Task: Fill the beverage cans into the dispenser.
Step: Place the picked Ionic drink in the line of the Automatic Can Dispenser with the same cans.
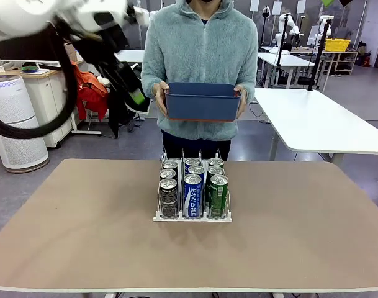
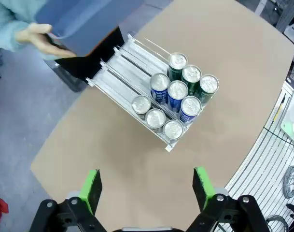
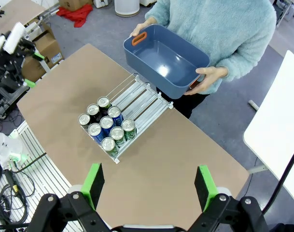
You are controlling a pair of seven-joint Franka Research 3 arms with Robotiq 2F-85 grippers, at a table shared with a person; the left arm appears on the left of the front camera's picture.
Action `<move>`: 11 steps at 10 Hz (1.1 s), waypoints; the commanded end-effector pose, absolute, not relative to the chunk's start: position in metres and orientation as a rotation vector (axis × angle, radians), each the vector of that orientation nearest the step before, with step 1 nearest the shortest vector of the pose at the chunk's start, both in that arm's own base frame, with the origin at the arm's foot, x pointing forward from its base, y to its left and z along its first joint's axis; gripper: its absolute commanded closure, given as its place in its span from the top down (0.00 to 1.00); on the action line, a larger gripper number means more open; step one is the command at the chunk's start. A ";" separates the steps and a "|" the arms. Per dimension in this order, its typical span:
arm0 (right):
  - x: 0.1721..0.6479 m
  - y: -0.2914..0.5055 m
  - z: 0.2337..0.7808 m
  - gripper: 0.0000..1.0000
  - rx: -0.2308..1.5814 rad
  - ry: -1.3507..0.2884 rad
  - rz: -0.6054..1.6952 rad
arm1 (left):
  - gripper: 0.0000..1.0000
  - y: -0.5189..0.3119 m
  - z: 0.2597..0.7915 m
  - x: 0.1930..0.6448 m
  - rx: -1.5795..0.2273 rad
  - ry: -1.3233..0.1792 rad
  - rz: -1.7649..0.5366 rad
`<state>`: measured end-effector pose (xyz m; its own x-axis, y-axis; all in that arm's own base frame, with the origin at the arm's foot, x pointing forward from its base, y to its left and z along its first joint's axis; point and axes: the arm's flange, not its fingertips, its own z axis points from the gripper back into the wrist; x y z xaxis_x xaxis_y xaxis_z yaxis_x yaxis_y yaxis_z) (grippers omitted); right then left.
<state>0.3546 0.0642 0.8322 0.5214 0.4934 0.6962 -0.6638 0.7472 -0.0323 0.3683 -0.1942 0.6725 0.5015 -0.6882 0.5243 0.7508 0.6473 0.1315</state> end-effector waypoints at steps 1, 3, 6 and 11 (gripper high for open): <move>0.354 0.064 0.831 1.00 0.248 -0.748 0.703 | 1.00 -0.180 0.708 0.359 -0.130 -0.606 -0.877; 0.354 0.064 0.831 1.00 0.248 -0.748 0.703 | 1.00 -0.171 0.756 0.353 -0.108 -0.621 -0.848; 0.354 0.064 0.831 1.00 0.248 -0.748 0.703 | 1.00 -0.166 0.765 0.342 -0.108 -0.655 -0.854; 0.354 0.064 0.831 1.00 0.248 -0.748 0.703 | 1.00 -0.166 0.765 0.342 -0.108 -0.655 -0.854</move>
<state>0.3546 0.0641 0.8323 0.5214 0.4933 0.6962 -0.6637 0.7473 -0.0324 0.3434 -0.1702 0.7698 0.4935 -0.6667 0.5585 0.7162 0.6759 0.1740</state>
